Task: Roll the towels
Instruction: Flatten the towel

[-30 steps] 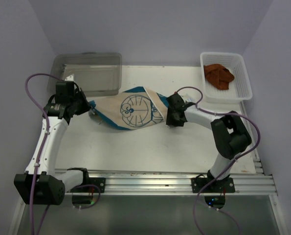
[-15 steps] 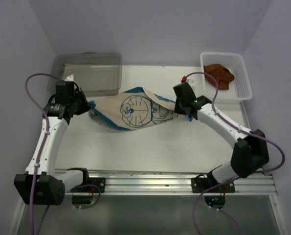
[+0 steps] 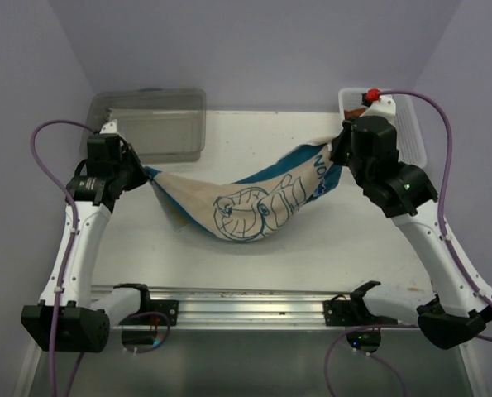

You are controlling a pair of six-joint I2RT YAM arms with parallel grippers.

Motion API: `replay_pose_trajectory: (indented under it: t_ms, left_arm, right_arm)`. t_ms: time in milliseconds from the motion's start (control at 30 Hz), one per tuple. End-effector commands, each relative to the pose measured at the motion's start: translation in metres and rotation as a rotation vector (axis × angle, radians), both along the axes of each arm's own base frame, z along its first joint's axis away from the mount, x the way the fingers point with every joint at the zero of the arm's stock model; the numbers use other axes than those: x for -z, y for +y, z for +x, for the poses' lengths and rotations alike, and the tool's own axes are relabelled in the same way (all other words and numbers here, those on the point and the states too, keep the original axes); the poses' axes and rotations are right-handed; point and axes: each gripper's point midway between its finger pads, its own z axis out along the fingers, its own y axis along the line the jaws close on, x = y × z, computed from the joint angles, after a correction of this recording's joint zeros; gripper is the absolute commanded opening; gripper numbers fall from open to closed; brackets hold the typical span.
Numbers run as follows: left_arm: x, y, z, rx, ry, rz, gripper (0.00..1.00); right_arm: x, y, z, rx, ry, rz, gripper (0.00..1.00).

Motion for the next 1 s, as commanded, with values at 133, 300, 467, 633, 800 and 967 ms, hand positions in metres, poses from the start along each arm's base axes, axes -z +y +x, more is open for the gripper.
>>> replay_pose_trajectory:
  t_ms: [133, 300, 467, 633, 800, 967]
  left_arm:
    - [-0.045, 0.015, 0.001, -0.054, -0.112, 0.051, 0.00]
    - [-0.066, 0.025, -0.001, -0.101, -0.153, 0.083, 0.00]
    - [-0.071, 0.028, 0.001, -0.114, -0.161, 0.094, 0.00]
    - [-0.049, 0.024, 0.009, -0.101, -0.113, 0.079, 0.00]
    - [-0.028, 0.016, 0.013, -0.067, -0.077, 0.050, 0.00]
    - [-0.019, 0.012, 0.012, -0.050, -0.057, 0.037, 0.00]
  right_arm:
    - [-0.015, -0.020, -0.028, 0.018, -0.015, -0.008, 0.00]
    - [-0.022, -0.030, -0.042, 0.033, -0.027, -0.004, 0.00]
    - [-0.020, -0.030, -0.039, 0.036, -0.025, -0.014, 0.00]
    - [0.015, -0.013, 0.010, 0.037, 0.045, -0.097, 0.00]
    - [0.073, 0.004, 0.113, 0.006, 0.170, -0.090, 0.00]
    - [0.116, 0.023, 0.169, -0.052, 0.386, -0.149, 0.49]
